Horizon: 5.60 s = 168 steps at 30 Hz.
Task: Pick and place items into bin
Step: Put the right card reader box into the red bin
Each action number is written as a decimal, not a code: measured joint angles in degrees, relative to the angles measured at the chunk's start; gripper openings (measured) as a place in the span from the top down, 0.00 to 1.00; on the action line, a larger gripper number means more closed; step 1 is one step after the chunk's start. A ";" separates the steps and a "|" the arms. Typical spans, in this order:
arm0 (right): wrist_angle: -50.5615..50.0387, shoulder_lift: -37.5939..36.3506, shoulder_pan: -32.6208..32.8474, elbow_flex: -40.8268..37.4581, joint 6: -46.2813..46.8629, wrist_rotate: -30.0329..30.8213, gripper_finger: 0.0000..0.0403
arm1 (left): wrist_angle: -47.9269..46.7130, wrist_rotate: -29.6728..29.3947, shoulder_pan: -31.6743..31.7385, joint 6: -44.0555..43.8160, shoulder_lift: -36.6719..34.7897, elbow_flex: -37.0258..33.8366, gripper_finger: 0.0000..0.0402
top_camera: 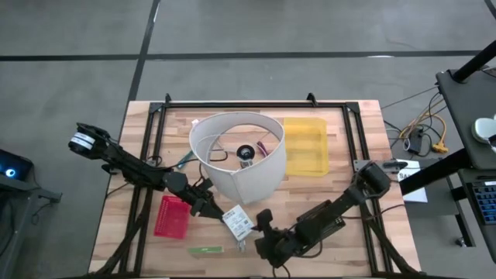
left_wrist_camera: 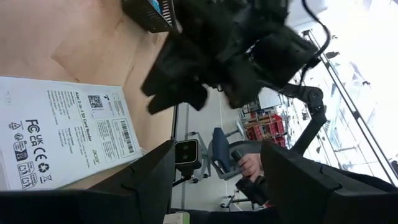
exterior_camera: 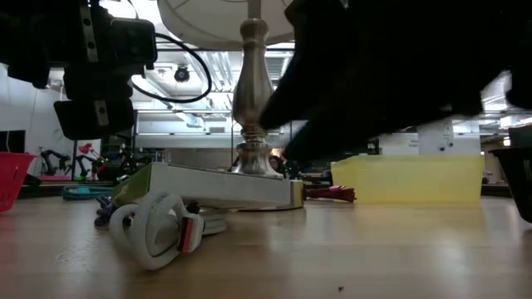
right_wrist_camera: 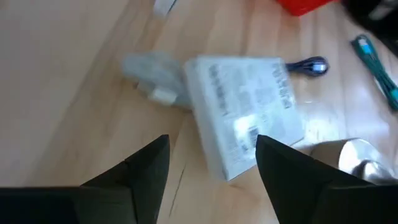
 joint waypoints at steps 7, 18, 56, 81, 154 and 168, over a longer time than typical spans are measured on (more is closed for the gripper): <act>0.40 3.57 0.04 2.07 -9.01 7.69 0.42 | 0.04 0.01 0.00 -0.04 0.00 0.00 0.45; 1.24 6.63 -0.97 2.79 -15.08 6.28 0.42 | 0.00 -0.01 0.00 -0.04 0.00 0.00 0.45; 1.27 7.22 -3.76 5.43 -5.50 9.25 0.89 | 0.04 -0.02 0.00 -0.02 0.00 0.00 0.45; -11.61 2.75 -3.30 21.02 28.05 1.83 0.92 | 3.36 3.71 -0.62 34.44 -13.24 -0.02 0.45; -13.93 1.08 -4.91 23.46 49.90 -16.19 0.68 | -29.64 -2.66 -4.22 28.05 -23.71 0.39 0.96; -38.63 0.60 -5.04 23.46 45.02 -18.25 0.73 | -53.04 -18.18 -6.02 4.60 -38.54 0.93 0.96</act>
